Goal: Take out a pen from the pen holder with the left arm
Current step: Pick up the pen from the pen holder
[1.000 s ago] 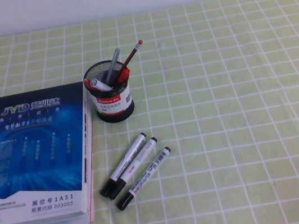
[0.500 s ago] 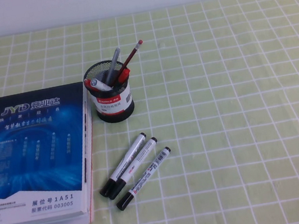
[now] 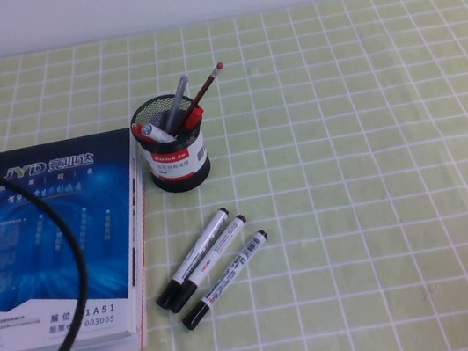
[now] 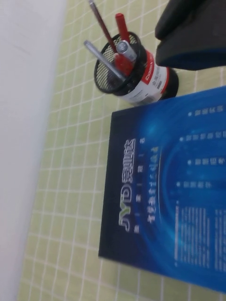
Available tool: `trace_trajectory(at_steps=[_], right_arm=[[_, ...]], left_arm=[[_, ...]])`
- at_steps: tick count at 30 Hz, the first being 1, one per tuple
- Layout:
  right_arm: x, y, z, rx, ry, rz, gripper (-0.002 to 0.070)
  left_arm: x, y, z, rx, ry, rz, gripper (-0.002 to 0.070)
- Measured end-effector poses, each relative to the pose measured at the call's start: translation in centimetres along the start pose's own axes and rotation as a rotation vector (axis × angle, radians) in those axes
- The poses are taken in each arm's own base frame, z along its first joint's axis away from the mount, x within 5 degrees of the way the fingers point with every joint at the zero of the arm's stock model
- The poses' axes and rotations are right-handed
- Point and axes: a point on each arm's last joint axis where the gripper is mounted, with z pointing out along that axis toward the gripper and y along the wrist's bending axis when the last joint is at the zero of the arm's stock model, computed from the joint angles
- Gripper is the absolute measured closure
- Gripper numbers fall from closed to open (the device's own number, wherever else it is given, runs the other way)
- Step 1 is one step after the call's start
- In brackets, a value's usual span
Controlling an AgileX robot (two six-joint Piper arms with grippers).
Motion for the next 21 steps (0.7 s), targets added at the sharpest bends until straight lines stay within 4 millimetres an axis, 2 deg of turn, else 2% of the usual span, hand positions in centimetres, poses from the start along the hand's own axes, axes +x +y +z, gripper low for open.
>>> trace_trajectory(at_steps=[9,14,21], right_arm=[[0.0,0.0,0.0,0.0,0.0,0.0,0.0691],[0.0,0.0,0.0,0.0,0.0,0.0,0.0691],[0.0,0.0,0.0,0.0,0.0,0.0,0.0691]], left_arm=[[0.9,-2.4,4.1,0.128,0.06,0.081,0.0677],[1.8,-4.5,5.2,0.204,0.087,0.151,0.0677],[2.1,-6.9,6.1,0.244,-0.002,0.33,0.0677]])
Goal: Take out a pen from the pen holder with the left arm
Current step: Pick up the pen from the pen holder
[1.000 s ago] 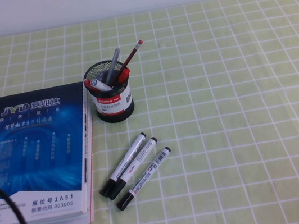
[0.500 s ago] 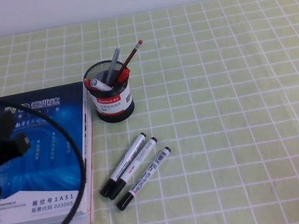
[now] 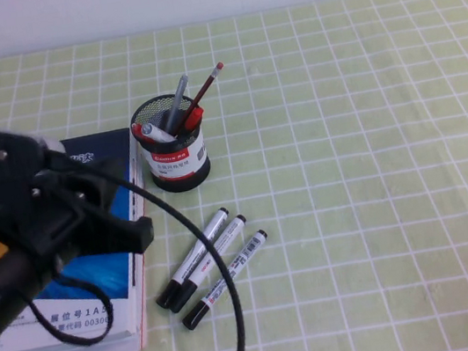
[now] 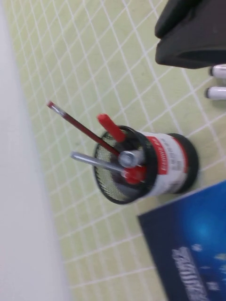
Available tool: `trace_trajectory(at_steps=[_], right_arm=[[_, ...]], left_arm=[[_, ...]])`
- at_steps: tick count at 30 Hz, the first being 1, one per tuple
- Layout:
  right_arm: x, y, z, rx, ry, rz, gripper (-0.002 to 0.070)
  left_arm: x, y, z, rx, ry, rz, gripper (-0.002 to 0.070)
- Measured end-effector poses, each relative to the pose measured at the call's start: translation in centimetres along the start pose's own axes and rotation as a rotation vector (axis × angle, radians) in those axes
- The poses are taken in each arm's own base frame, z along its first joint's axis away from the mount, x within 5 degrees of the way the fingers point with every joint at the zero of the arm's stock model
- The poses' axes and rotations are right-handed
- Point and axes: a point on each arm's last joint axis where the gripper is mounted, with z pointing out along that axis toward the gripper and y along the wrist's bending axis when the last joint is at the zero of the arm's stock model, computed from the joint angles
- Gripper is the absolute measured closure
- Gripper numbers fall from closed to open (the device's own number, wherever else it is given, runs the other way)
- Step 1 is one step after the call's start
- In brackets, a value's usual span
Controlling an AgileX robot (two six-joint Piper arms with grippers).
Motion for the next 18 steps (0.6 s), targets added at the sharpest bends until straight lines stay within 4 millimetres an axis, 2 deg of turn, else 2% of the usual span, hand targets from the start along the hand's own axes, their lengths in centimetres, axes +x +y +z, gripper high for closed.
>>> trace_trajectory(at_steps=[5,11,13,18], right_arm=[[0.0,0.0,0.0,0.0,0.0,0.0,0.0691],[0.0,0.0,0.0,0.0,0.0,0.0,0.0691],[0.0,0.0,0.0,0.0,0.0,0.0,0.0691],[0.0,0.0,0.0,0.0,0.0,0.0,0.0691]], left_arm=[[0.1,-1.1,2.1,0.023,-0.055,0.113,0.0677],[-0.4,-1.7,5.8,0.07,0.011,0.252,0.0656],[-0.9,-1.8,7.0,0.079,0.025,0.307,0.0601],[-2.6,-2.0,9.7,0.088,0.017,0.404,0.0384]])
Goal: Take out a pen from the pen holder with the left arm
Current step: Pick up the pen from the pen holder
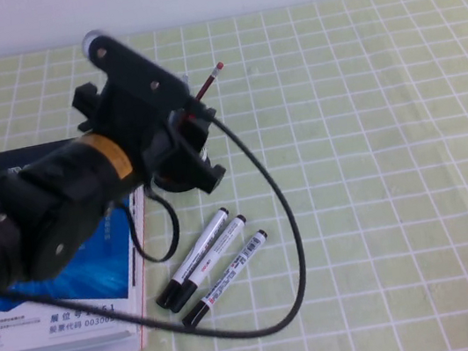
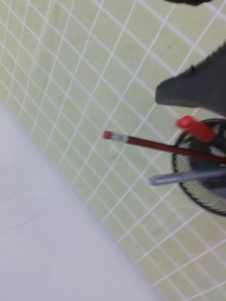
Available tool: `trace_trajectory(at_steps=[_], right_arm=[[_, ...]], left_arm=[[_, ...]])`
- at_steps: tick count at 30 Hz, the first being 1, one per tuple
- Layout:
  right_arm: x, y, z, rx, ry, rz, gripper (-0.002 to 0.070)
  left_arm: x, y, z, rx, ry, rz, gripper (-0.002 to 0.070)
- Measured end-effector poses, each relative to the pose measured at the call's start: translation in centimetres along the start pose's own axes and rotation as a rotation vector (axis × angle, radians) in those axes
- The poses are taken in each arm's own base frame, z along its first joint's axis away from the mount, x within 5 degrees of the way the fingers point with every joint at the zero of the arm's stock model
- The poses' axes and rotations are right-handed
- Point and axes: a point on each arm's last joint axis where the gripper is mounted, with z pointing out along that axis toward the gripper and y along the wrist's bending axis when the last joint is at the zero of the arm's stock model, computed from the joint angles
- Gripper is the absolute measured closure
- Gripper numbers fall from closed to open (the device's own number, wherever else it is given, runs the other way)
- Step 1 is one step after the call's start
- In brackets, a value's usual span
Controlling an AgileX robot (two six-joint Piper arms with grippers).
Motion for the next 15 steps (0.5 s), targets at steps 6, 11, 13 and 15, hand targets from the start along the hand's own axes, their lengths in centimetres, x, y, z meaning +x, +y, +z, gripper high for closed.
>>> trace_trajectory(at_steps=[6,11,13,15], right_arm=[[0.0,0.0,0.0,0.0,0.0,0.0,0.0691],[0.0,0.0,0.0,0.0,0.0,0.0,0.0691],[0.0,0.0,0.0,0.0,0.0,0.0,0.0691],[0.0,0.0,0.0,0.0,0.0,0.0,0.0691]], left_arm=[[-1.0,0.5,3.4,0.003,-0.001,0.051,0.0293],[-0.8,0.5,6.4,0.015,0.021,0.084,0.0287],[-0.6,0.5,7.3,0.018,0.028,0.094,0.0286],[-0.2,0.6,8.1,0.016,0.038,0.094,0.0286]])
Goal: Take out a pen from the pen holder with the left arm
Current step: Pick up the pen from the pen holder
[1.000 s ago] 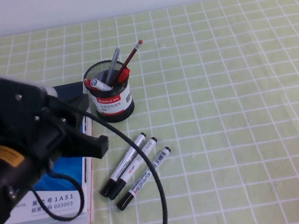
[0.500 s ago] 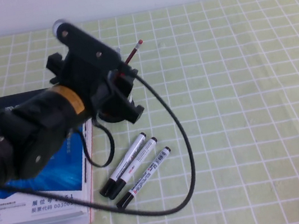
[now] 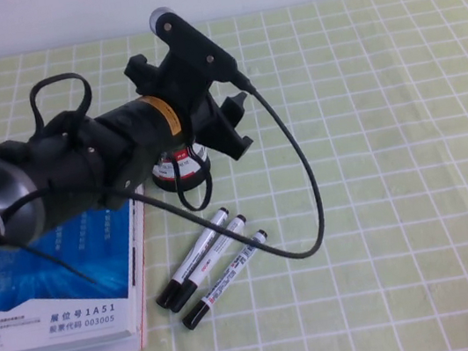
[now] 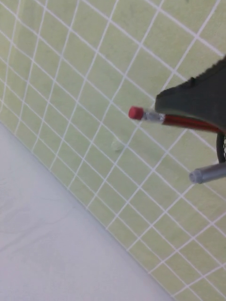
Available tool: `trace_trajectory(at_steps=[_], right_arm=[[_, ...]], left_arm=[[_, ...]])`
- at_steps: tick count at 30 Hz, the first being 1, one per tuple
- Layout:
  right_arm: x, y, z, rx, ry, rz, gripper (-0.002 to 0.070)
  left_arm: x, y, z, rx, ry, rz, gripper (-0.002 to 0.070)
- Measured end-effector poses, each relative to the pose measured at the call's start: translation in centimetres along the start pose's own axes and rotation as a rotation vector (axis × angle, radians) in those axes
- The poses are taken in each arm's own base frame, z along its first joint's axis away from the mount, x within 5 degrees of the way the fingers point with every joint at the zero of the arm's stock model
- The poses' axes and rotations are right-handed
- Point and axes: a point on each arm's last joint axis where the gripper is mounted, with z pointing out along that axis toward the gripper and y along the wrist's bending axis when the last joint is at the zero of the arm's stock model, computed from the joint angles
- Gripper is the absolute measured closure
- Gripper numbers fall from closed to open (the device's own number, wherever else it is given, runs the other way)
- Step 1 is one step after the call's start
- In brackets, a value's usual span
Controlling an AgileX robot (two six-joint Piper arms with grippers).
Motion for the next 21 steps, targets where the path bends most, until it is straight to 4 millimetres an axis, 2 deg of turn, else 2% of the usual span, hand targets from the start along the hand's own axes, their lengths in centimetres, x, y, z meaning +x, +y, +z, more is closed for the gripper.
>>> trace_trajectory(at_steps=[10,21], right_arm=[[0.0,0.0,0.0,0.0,0.0,0.0,0.0691],[0.0,0.0,0.0,0.0,0.0,0.0,0.0691]], left_arm=[[0.4,1.6,3.3,-0.033,-0.021,0.012,0.0286],[0.7,2.3,5.4,-0.05,-0.026,0.017,0.0286]])
